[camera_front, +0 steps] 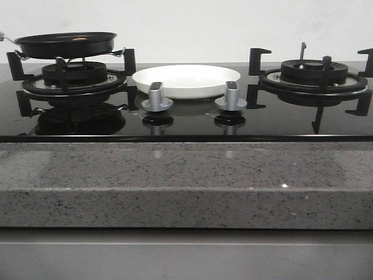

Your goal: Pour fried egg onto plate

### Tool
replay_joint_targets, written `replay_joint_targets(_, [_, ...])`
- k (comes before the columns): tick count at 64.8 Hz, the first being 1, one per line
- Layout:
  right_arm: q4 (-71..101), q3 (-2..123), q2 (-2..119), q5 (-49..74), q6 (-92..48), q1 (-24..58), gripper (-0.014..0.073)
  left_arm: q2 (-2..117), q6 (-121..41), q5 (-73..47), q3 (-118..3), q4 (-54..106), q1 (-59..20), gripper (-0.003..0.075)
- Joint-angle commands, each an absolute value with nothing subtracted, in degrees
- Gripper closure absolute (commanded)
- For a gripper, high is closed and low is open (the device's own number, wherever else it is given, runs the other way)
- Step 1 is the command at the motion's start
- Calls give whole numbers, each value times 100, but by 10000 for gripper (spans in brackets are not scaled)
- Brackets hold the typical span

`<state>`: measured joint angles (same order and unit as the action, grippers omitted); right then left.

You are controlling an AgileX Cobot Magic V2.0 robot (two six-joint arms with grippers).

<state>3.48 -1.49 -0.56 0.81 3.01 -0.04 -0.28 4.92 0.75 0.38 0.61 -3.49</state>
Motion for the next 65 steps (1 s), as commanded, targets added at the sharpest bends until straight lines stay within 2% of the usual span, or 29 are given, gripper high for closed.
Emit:
replay_joint_targets(1, [280, -126, -169, -359, 297, -34, 662, -127, 545, 548, 67, 58, -333, 739])
replay_joint_targets(55, [280, -126, -169, -359, 297, -34, 662, -127, 545, 600, 67, 58, -333, 739])
replay_joint_targets(65, [280, -126, -169, -426, 297, -34, 662, -127, 545, 1016, 56, 58, -333, 739])
